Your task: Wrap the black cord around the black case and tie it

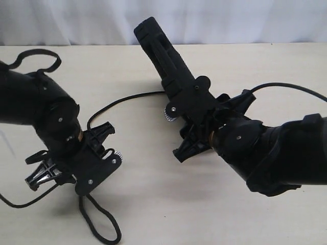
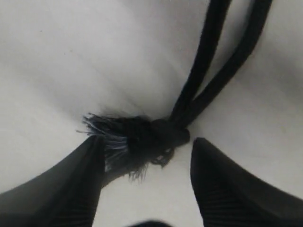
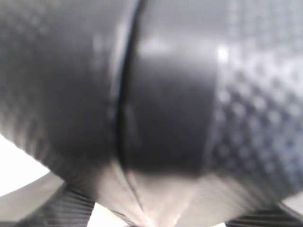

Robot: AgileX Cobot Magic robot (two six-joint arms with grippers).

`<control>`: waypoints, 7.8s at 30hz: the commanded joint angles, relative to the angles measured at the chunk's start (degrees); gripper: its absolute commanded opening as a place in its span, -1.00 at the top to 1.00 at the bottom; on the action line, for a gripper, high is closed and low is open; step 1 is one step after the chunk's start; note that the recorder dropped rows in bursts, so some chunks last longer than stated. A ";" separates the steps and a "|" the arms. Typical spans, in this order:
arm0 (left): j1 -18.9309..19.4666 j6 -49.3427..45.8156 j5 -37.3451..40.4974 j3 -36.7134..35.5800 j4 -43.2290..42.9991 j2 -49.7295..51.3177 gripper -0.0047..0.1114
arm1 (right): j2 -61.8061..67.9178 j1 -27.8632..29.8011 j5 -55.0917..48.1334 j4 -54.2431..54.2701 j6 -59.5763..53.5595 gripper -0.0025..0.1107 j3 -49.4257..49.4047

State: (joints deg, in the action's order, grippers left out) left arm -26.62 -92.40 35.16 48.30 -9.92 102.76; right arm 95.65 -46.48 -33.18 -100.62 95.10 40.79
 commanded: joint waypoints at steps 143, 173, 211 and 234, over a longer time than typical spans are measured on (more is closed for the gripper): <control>15.94 23.43 15.26 34.36 57.59 9.04 0.92 | 18.35 31.70 -4.39 147.65 -117.05 0.21 48.46; 15.94 23.47 20.52 34.49 45.39 5.66 0.04 | 13.08 31.81 -3.60 139.98 -113.41 0.88 47.52; 7.36 -8.08 -6.70 27.04 81.28 10.52 0.04 | 8.60 31.69 -8.11 140.82 -113.46 0.88 47.52; 8.63 -9.18 6.26 24.93 73.69 10.56 0.92 | 2.95 36.28 -19.48 108.03 -96.61 -0.04 47.52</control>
State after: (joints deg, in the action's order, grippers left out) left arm -18.06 -101.52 39.73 73.46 65.70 113.46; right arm 99.71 -12.54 -48.63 15.44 -6.84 88.56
